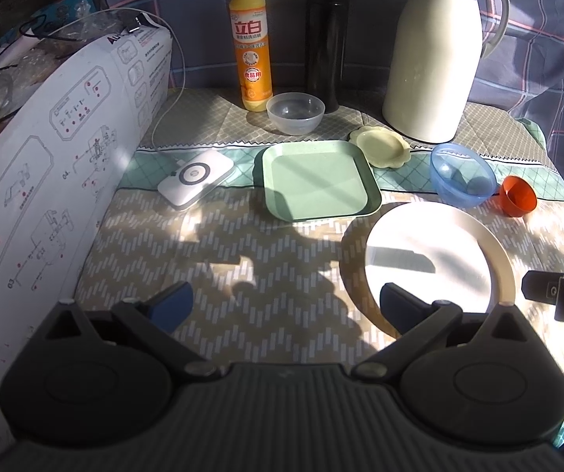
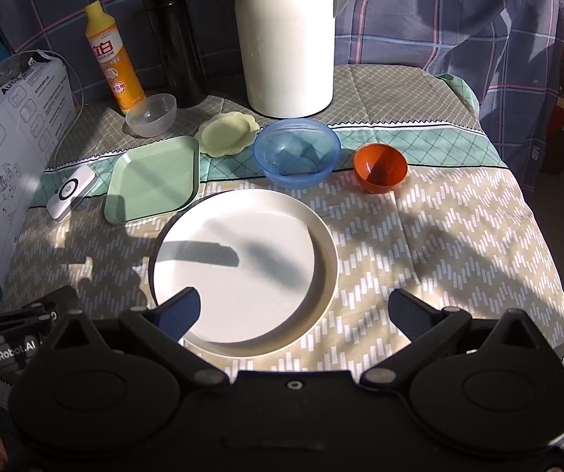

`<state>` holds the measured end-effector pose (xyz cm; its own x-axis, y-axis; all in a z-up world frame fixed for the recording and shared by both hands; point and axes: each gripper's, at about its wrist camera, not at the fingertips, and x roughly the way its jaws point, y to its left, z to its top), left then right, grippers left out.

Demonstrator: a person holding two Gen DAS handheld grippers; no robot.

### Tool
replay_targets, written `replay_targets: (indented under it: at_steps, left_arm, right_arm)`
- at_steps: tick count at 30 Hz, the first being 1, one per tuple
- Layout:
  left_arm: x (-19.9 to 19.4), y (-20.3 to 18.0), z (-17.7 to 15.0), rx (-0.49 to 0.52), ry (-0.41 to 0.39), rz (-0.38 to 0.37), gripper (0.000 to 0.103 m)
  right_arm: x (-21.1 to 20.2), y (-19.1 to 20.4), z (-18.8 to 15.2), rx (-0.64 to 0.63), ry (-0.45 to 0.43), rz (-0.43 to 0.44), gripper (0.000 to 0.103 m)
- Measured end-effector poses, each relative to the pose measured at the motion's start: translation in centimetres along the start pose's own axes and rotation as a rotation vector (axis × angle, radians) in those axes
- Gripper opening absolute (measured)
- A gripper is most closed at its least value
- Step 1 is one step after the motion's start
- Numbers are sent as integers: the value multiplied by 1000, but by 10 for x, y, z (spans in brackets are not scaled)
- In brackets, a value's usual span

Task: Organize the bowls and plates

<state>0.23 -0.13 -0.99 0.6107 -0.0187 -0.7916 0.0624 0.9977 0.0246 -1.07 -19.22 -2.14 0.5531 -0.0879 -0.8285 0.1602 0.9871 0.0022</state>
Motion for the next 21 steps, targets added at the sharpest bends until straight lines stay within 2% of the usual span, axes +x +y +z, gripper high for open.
replay_targets:
  at_steps: [11,15,21]
  left_arm:
    - [3,-4,0,9,1,-3,103]
    - [5,-7,1,17,5,-4,103]
    - [9,-8,4,20,8,1,103]
  right_arm:
    - [1,1,2,-18,-14,15,103]
    - [-3,-4,3,14,-52,79,103]
    - [-6,-7,4,0,-142,95,103]
